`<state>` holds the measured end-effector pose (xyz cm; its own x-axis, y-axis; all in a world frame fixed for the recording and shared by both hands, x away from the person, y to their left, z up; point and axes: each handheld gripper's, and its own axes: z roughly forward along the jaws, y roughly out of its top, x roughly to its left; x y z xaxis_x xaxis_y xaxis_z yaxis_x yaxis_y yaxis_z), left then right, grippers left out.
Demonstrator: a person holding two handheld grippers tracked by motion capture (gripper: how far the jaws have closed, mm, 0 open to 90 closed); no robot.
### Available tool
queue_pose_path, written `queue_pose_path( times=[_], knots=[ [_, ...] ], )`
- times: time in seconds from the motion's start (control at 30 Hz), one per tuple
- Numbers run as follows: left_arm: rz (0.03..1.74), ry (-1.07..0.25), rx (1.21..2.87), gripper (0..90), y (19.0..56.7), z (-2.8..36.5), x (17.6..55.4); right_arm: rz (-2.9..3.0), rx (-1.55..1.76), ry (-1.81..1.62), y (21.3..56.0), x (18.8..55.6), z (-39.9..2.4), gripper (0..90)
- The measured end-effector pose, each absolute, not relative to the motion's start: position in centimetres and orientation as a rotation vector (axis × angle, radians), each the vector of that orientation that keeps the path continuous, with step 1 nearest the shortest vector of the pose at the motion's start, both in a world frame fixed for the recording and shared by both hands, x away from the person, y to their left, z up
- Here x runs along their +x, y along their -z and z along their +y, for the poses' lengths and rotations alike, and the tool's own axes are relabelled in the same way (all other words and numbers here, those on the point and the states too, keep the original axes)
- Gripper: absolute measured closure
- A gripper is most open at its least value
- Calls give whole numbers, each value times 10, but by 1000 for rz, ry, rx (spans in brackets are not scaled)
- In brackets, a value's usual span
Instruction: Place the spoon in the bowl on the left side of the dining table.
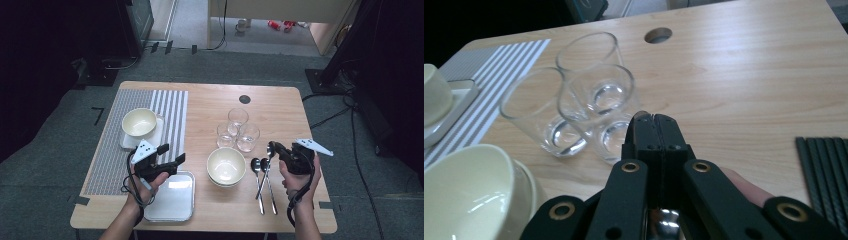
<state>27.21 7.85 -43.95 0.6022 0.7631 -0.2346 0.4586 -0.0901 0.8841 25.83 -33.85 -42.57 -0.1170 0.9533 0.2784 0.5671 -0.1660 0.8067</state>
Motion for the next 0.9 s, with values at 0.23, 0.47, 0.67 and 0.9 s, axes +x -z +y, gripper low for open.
queue_pose_path(
  times=[0.23, 0.47, 0.67, 0.9],
  knots=[
    [962, -301, 1756, 266, 440, 72, 271, 1700, 1690, -1240, 412, 266, -321, 900],
    [887, -284, 1789, 271, 429, 63, 274, 1736, 1643, -1277, 402, 277, -300, 900],
    [847, -224, 1780, 263, 419, 58, 285, 1771, 1580, -1299, 394, 286, -279, 900],
    [766, -190, 1803, 260, 408, 44, 286, 1787, 1547, -1340, 386, 296, -260, 900]
  ],
)
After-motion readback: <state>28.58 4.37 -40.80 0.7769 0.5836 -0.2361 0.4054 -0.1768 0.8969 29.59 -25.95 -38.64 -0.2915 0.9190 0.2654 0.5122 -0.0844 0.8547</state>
